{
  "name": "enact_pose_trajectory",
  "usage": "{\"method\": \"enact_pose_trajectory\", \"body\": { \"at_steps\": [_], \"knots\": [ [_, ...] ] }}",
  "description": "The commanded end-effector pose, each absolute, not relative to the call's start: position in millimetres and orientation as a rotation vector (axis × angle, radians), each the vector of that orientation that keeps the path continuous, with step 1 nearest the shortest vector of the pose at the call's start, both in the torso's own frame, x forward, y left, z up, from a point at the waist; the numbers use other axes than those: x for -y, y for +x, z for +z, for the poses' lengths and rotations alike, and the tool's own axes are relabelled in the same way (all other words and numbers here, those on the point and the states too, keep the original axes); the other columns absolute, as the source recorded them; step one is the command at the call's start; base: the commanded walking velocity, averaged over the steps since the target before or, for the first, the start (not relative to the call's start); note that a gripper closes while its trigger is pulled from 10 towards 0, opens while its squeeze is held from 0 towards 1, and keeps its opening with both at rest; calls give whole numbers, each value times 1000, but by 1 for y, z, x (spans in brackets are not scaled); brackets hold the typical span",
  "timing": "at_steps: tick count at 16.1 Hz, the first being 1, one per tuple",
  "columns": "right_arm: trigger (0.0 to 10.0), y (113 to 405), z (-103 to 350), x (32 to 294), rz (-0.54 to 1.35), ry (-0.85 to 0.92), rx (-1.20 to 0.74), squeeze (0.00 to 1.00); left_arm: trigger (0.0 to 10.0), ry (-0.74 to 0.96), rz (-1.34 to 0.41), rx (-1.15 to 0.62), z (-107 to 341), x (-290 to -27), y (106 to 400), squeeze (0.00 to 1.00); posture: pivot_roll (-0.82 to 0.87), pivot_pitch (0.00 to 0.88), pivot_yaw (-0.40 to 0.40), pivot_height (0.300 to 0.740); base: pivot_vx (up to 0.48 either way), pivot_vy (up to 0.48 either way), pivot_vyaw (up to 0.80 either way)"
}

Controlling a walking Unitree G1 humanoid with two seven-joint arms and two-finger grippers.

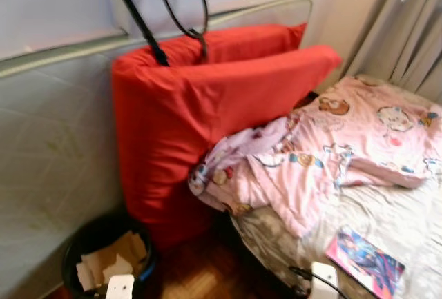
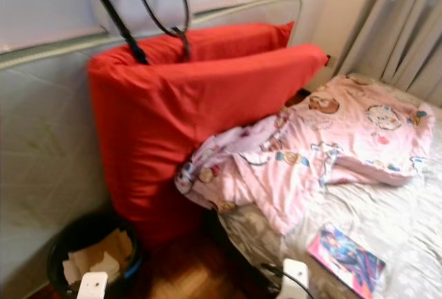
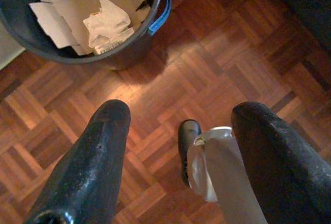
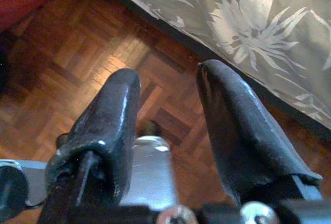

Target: Clean up the room

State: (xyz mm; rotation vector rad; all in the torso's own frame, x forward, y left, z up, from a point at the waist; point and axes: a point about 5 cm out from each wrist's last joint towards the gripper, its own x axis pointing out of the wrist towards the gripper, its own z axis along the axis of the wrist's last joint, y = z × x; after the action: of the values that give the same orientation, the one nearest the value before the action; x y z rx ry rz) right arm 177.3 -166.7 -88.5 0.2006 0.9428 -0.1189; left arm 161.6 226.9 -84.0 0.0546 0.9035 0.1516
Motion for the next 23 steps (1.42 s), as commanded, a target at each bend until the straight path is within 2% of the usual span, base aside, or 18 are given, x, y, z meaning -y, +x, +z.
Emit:
{"method": "enact_pose_trajectory", "body": {
  "at_steps": [1,11,19,23],
  "knots": [
    [10000,201,-70,217,-71,122,-908,0,10000,-90,244,-913,-73,-222,196,0,79,0,-142,740,0,0,0],
    [10000,201,-70,217,-72,129,-914,0,10000,-94,240,-912,-72,-221,196,0,77,0,-141,740,0,0,0],
    [10000,201,-70,217,-63,121,-919,0,10000,-81,236,-912,-72,-222,196,0,75,0,-141,740,0,0,-757],
    [10000,201,-70,217,-58,117,-922,0,10000,-82,251,-908,-72,-222,196,0,76,0,-141,740,0,-313,-756]
  ]
}}
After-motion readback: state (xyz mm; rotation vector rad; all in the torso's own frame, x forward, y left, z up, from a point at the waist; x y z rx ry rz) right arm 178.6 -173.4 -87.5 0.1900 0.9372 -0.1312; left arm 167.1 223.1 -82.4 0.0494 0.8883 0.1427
